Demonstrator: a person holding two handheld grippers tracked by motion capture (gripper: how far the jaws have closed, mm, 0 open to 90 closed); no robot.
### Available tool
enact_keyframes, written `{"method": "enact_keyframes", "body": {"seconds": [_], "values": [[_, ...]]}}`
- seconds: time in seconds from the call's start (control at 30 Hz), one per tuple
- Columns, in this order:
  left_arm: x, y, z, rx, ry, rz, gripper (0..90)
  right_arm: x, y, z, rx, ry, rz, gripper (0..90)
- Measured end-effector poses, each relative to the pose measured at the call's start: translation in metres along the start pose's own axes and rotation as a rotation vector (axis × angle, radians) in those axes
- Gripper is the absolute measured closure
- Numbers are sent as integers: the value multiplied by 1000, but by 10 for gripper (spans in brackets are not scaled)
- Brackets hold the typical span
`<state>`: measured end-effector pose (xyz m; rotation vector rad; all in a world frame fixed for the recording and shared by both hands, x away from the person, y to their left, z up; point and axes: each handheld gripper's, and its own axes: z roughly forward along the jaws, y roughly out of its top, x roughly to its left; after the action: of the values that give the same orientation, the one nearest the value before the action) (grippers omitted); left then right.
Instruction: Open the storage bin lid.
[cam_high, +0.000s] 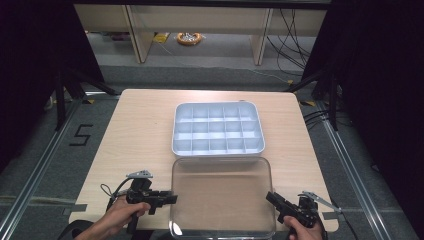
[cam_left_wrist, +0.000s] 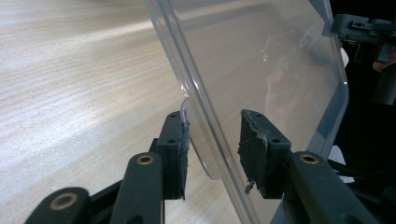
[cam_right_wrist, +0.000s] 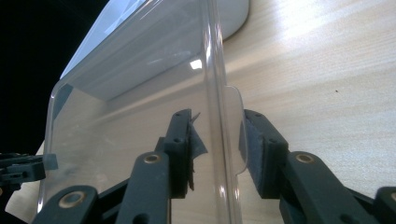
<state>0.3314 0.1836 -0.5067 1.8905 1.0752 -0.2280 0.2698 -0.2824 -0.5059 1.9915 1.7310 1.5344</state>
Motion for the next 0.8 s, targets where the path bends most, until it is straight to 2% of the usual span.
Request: {"method": "enact_keyframes", "body": {"seconds": [0.07, 0.1, 0.13, 0.17, 0.2, 0.23, 0.33, 0.37, 0.4, 0.43, 0.47, 0.5, 0.53, 0.57, 0.6, 0.63, 0.67, 0.7, 0.73, 0.77, 0.8], "values": [[1, 0, 1, 2, 15, 3, 610, 2, -1, 3, 8, 22, 49, 654], [3, 1, 2, 14, 15, 6, 608, -2, 0, 5, 3, -3, -4, 654], [3, 1, 2, 14, 15, 6, 605, -2, 0, 5, 3, -3, -4, 654], [4, 1, 2, 16, 18, 6, 605, 0, 0, 4, 6, 19, 16, 654], [4, 1, 3, 21, 19, 11, 602, -1, 0, 5, 1, 17, -5, 654], [4, 2, 3, 23, 22, 15, 601, 1, -1, 6, 20, 25, 32, 654], [3, 2, 3, 26, 30, 34, 597, -1, -1, 8, 15, 16, 30, 654], [3, 2, 3, 27, 32, 35, 597, -2, -1, 10, 16, -7, 20, 653], [3, 2, 4, 29, 32, 33, 595, -4, 0, 11, 19, -4, -2, 653], [3, 2, 4, 39, 28, 36, 593, -3, 0, 12, 34, -31, 8, 653], [3, 2, 5, 45, 39, 40, 586, -6, 1, 13, 21, -39, -46, 653], [3, 2, 5, 45, 39, 40, 585, -6, 1, 13, 21, -39, -46, 653], [2, 2, 5, 46, 49, 41, 587, -3, 0, 14, 33, -43, 3, 652], [2, 3, 5, 43, 58, 41, 588, -5, 0, 15, 30, -19, -5, 650], [2, 3, 5, 43, 58, 41, 586, -5, 0, 15, 30, -19, -5, 650], [2, 3, 6, 49, 57, 46, 586, -7, 1, 15, 32, -40, -33, 650], [2, 3, 7, 48, 50, 41, 583, -5, 1, 16, 42, -31, 6, 648], [2, 3, 7, 48, 50, 41, 583, -5, 1, 16, 42, -31, 6, 648], [3, 3, 8, 62, 41, 46, 581, -8, 2, 17, 41, -33, -24, 645], [3, 3, 8, 63, 42, 46, 580, -6, 2, 18, 41, -36, 5, 642], [3, 3, 8, 63, 42, 46, 580, -6, 2, 18, 41, -36, 5, 642]]}}
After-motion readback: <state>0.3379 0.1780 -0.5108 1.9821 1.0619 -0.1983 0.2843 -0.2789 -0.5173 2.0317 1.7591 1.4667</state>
